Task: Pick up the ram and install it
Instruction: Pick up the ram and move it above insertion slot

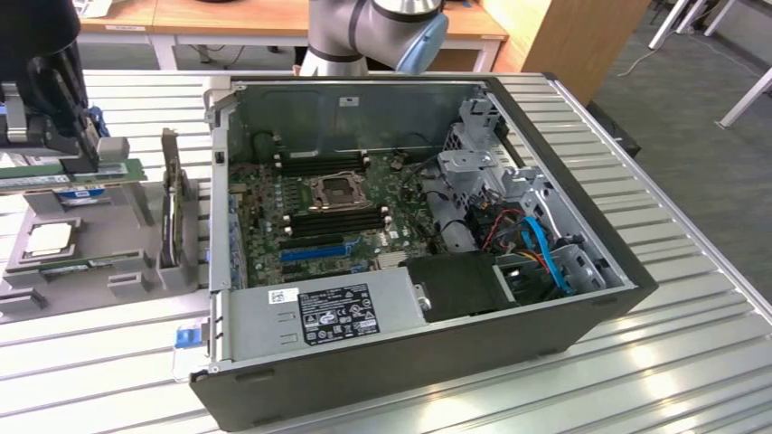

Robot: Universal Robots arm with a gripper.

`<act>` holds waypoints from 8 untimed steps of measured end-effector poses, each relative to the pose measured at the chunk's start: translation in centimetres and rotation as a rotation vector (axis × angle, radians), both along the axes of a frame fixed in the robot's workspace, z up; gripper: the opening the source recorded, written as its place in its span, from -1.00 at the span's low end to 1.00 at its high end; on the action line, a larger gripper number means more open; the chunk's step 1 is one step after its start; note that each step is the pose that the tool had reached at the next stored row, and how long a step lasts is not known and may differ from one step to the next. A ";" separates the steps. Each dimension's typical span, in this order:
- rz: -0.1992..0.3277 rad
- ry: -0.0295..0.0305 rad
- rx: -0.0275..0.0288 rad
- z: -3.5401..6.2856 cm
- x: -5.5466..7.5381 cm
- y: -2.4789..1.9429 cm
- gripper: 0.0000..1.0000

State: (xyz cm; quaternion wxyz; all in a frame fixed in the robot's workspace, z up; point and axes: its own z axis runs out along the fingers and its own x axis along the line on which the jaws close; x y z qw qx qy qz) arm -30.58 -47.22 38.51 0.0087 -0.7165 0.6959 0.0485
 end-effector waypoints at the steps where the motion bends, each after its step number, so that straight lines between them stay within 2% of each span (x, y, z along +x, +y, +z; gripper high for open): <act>1: 0.000 0.0000 0.0000 0.00 0.1 0.00 -0.76; 8: 0.000 0.0000 0.0000 0.00 1.1 -0.01 -0.76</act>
